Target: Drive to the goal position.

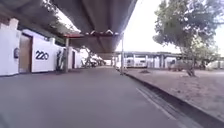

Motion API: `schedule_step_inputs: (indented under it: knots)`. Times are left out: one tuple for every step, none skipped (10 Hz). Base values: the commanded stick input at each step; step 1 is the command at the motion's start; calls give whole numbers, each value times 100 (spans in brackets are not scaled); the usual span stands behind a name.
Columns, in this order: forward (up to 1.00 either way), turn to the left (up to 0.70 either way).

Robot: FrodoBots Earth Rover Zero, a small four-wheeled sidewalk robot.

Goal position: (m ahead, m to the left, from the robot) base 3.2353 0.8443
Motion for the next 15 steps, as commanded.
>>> schedule_step_inputs:
  knots:
    - [85,0]
    - [85,0]
    - [85,0]
    - [85,0]
    - [85,0]
    - [85,0]
    - [85,0]
    - [85,0]
    - [85,0]
    - [85,0]
    - [85,0]
    - [85,0]
    - [85,15]
    - [85,34]
    - [85,34]
